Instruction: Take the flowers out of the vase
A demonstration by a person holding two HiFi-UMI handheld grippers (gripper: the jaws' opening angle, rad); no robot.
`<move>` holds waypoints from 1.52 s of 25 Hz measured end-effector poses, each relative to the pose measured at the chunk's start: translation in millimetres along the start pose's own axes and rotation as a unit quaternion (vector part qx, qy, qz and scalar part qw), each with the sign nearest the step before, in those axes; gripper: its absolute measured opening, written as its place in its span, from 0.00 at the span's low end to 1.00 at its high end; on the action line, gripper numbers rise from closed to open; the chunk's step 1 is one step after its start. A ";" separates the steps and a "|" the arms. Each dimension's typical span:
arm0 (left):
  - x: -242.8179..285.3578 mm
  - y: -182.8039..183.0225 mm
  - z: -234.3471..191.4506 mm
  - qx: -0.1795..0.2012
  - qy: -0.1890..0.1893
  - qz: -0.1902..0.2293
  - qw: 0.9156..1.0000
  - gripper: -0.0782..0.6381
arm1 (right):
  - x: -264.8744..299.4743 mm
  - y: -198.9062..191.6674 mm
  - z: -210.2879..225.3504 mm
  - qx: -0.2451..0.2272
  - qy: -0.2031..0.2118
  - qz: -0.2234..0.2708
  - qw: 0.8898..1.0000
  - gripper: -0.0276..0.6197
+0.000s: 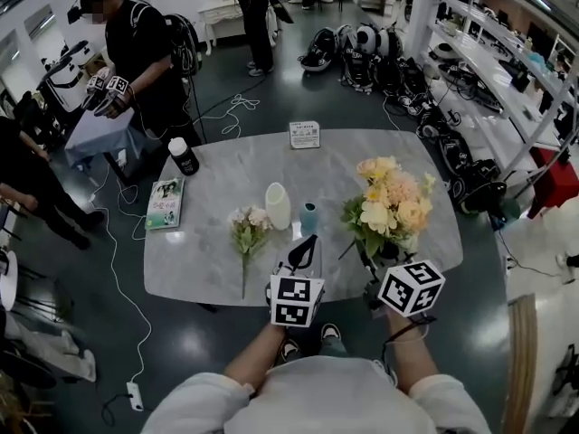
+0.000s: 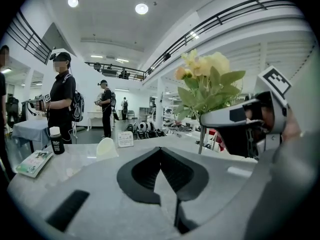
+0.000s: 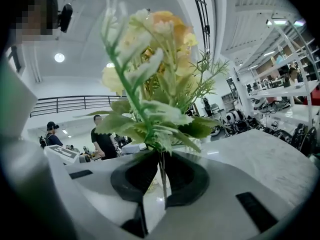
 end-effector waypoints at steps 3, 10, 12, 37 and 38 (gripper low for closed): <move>5.6 -2.7 9.6 -0.004 -0.009 -0.005 1.000 0.12 | -8.6 -2.4 6.5 0.010 -0.011 -0.008 1.000 0.11; 23.3 -23.2 25.0 -0.011 -0.014 -0.036 0.999 0.12 | -12.0 -21.5 35.9 0.048 -0.025 -0.067 0.996 0.11; 28.5 -34.2 27.3 -0.016 -0.009 -0.047 0.999 0.12 | -10.7 -32.9 46.5 0.062 -0.027 -0.091 0.994 0.11; 88.0 -127.2 4.9 -0.085 0.076 -0.130 0.985 0.12 | 50.5 -148.8 136.1 0.126 -0.021 -0.329 0.936 0.10; 89.4 -129.6 3.2 -0.087 0.078 -0.132 0.984 0.12 | 53.0 -151.4 137.9 0.125 -0.021 -0.333 0.934 0.10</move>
Point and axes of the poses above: the fingertips, and each gripper's own axes: x forward along the fingers, z to its right, y out of its top, the point moved 9 cm from there along -x, backward along the fingers, and after that the axes turned 13 degrees about z, right-handed, at the moved point
